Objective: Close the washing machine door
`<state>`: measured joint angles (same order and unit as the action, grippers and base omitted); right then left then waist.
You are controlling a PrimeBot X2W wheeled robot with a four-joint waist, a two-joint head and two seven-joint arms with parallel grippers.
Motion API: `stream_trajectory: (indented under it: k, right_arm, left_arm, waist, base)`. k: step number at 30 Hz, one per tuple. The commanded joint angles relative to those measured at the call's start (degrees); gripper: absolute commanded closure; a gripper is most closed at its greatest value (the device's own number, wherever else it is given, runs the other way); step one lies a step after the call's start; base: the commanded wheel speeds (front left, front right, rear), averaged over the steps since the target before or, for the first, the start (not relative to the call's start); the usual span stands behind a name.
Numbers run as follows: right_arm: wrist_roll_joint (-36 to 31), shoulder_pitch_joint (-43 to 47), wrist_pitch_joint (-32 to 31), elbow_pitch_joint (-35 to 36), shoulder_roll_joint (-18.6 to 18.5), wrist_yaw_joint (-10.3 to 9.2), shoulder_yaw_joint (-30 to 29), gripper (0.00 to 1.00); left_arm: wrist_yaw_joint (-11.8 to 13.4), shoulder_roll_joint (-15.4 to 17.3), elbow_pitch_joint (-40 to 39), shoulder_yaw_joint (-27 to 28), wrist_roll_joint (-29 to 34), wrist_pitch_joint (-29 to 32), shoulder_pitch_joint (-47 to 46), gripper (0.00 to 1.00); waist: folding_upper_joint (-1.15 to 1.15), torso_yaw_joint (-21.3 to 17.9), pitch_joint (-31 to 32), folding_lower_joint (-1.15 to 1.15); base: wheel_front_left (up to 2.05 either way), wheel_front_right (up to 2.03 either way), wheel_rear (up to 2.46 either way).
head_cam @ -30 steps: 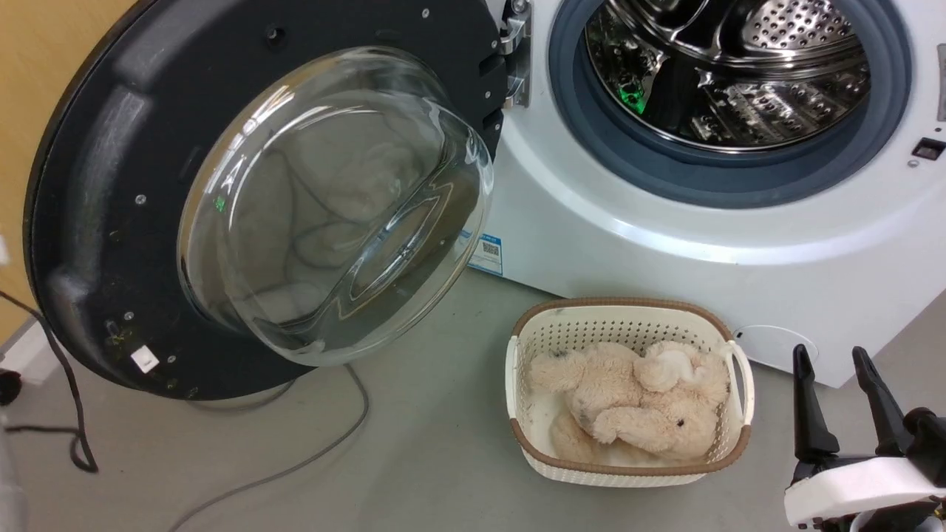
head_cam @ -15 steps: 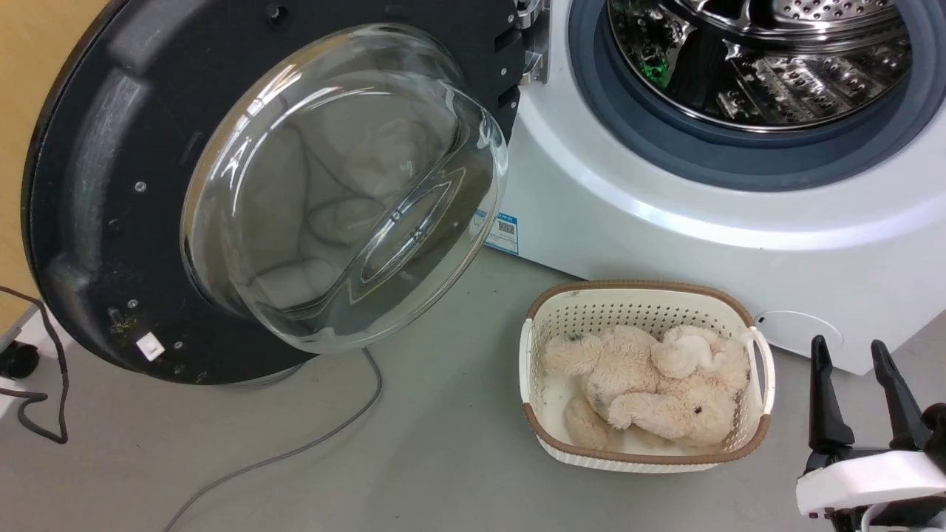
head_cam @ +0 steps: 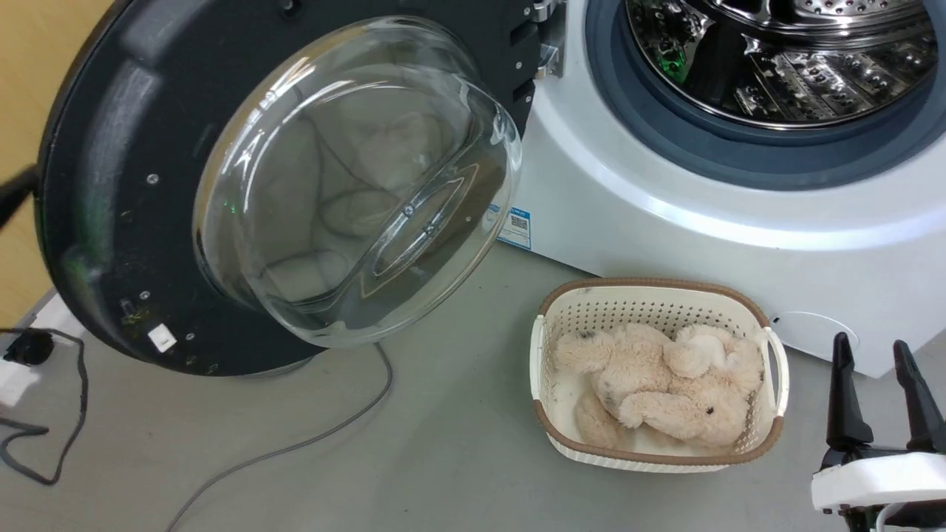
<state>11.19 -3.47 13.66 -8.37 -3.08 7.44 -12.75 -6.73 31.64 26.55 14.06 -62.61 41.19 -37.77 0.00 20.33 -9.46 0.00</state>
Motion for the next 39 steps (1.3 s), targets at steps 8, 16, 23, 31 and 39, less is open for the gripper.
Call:
stream_trajectory:
  k: [8,16,23,31,39]
  right_arm:
    - [1.0,0.0,1.3,-0.9,0.2,0.05,-1.3,0.00]
    - [1.6,0.5,1.3,-1.2,0.2,0.05,-1.4,0.00]
    - [2.2,0.6,1.3,-1.6,0.2,0.05,-0.8,0.00]
    - [2.2,0.1,1.3,-1.6,0.2,0.05,-0.6,0.00]
    - [2.5,-0.8,1.3,-1.6,0.2,0.05,-0.4,0.00]
  left_arm:
    - [-0.8,1.8,-8.4,-5.0,-8.5,5.4,5.6,1.00]
    - [-0.8,1.4,-18.7,-11.2,-11.8,7.6,10.8,1.00]
    - [-0.8,0.3,-28.3,-18.1,-13.6,9.0,14.7,1.00]
    - [-0.8,-4.7,-34.3,-23.6,-18.1,8.3,16.0,1.00]
    - [-0.8,-10.1,-37.3,-27.5,-21.0,5.4,16.6,1.00]
  waist:
    - [0.00,3.1,0.7,0.00]
    - [0.00,4.6,1.7,0.00]
    - [0.00,4.4,2.2,0.00]
    - [0.00,1.7,1.4,0.00]
    - [0.00,-3.9,0.2,0.00]
  base:
    - [0.00,0.00,0.00]
    - [0.00,0.00,0.00]
    - [0.00,0.00,0.00]
    - [0.00,0.00,0.00]
    - [0.00,0.00,0.00]
